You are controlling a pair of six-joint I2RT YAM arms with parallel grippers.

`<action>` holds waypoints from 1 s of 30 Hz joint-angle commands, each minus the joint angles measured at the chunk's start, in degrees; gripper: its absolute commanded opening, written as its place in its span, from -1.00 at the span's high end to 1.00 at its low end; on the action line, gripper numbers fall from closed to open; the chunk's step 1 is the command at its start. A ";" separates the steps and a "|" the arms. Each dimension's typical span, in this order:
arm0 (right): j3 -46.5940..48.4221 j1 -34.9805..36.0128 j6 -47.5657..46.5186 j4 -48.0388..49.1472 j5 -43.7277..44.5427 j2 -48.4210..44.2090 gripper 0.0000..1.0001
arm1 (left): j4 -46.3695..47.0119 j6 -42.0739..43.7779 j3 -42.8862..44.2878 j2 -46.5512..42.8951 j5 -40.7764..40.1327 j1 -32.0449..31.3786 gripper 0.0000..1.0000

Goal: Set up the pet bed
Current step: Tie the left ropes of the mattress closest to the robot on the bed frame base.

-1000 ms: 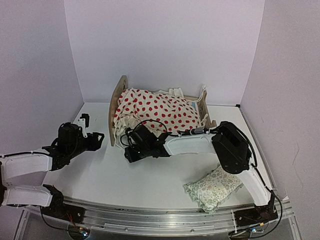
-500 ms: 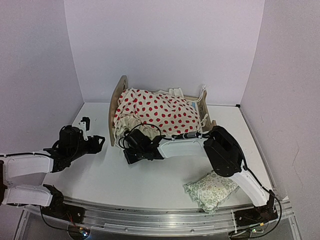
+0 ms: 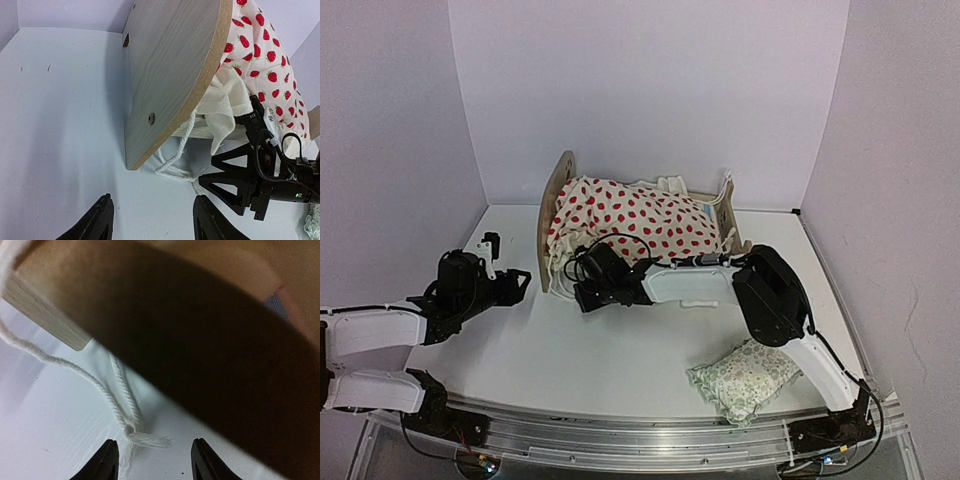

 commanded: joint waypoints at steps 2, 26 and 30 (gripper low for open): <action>2.37 0.03 -0.81 1.40 -3.01 -0.65 -0.01 | 2.29 0.47 0.31 0.35 0.83 -0.04 -0.11; 4.16 -2.42 0.60 2.11 -4.82 3.06 0.57 | -0.52 -0.40 1.88 2.29 4.93 -0.35 -0.03; 4.00 -2.69 1.49 2.24 -4.67 3.76 0.40 | -1.34 -0.66 1.76 1.76 4.94 -0.95 -0.04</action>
